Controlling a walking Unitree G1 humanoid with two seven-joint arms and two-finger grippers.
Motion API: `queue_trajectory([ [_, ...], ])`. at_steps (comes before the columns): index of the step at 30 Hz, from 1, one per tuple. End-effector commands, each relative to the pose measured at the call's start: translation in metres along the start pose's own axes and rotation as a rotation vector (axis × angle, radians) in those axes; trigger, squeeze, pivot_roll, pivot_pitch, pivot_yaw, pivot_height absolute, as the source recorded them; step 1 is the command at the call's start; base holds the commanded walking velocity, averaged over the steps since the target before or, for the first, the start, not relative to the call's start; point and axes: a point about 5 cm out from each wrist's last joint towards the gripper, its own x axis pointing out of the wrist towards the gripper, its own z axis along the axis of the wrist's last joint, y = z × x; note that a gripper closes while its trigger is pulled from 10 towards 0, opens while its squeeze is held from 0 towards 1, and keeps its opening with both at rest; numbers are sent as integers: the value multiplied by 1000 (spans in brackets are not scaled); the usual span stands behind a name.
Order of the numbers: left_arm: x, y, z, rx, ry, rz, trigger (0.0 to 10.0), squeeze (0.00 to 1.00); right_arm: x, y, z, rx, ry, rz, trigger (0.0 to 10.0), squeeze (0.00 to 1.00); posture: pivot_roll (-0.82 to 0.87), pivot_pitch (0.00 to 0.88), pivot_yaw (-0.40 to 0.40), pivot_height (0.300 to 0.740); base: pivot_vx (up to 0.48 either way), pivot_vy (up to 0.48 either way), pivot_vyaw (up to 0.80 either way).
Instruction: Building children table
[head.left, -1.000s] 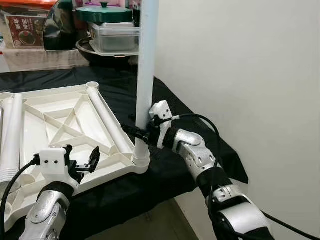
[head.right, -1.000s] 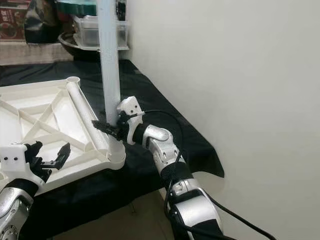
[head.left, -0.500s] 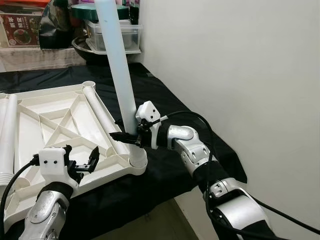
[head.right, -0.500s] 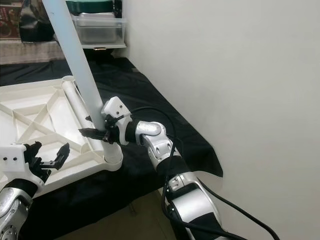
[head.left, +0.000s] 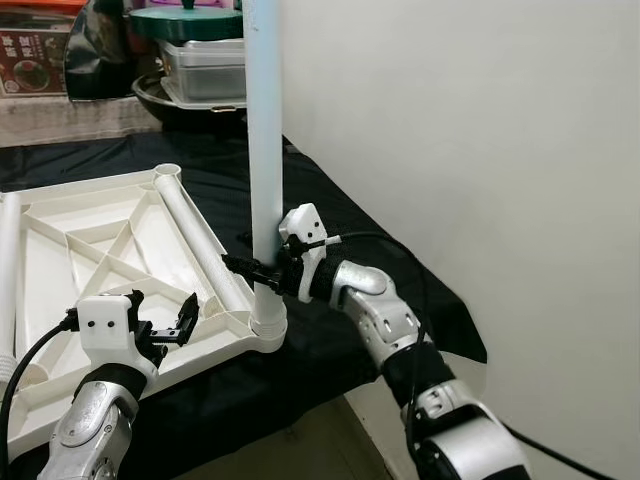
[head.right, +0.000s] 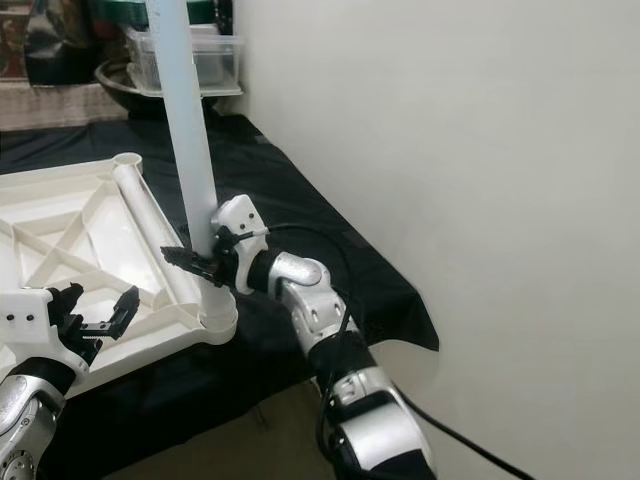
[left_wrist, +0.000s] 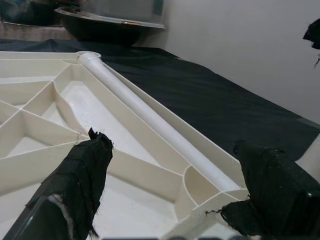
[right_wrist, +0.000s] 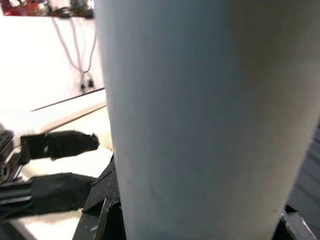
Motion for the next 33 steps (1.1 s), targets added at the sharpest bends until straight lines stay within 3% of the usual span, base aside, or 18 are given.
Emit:
queue_trajectory([
  [1, 2, 0, -4, -17, 17, -4, 10000, 0, 0, 14, -42, 138, 141, -9, 10000, 0, 131, 0, -104, 740, 0, 0, 0],
  [5, 2, -1, -2, -13, 15, -6, 10000, 0, 2, 18, -41, 152, 122, -20, 10000, 0, 134, 0, -103, 740, 0, 0, 0],
  [8, 2, 0, 0, -9, 11, -4, 10000, 0, 1, 12, -42, 151, 126, -133, 10000, 0, 135, 0, -105, 740, 0, 0, 0],
  [12, 1, 2, 3, -5, -2, 19, 10000, 0, -26, -33, -46, 209, 152, -700, 10000, 0, 140, 0, -106, 740, 0, 0, 0],
  [15, 1, 4, 5, -3, -11, 36, 10000, 0, -43, -43, -45, 240, 108, -878, 10000, 0, 138, 0, -102, 740, 0, 0, 0],
  [19, 2, 7, 6, -2, -16, 56, 10000, 0, -49, -41, -45, 255, 71, -910, 10000, 0, 133, 0, -90, 740, 0, 0, 0],
  [25, 6, 10, 6, 5, -14, 55, 10000, 0, -49, -31, -47, 231, 72, -845, 10000, 0, 117, 0, -75, 740, 0, 0, 0],
  [27, 10, 10, 6, 7, -15, 50, 10000, 0, -38, -29, -35, 176, 29, -781, 10000, 0, 114, 0, -71, 740, 0, 0, 0],
  [33, 12, 7, 4, 5, -15, 39, 10000, 0, -26, -21, -26, 181, -12, -661, 10000, 0, 119, 0, -75, 740, 0, 0, 0],
])
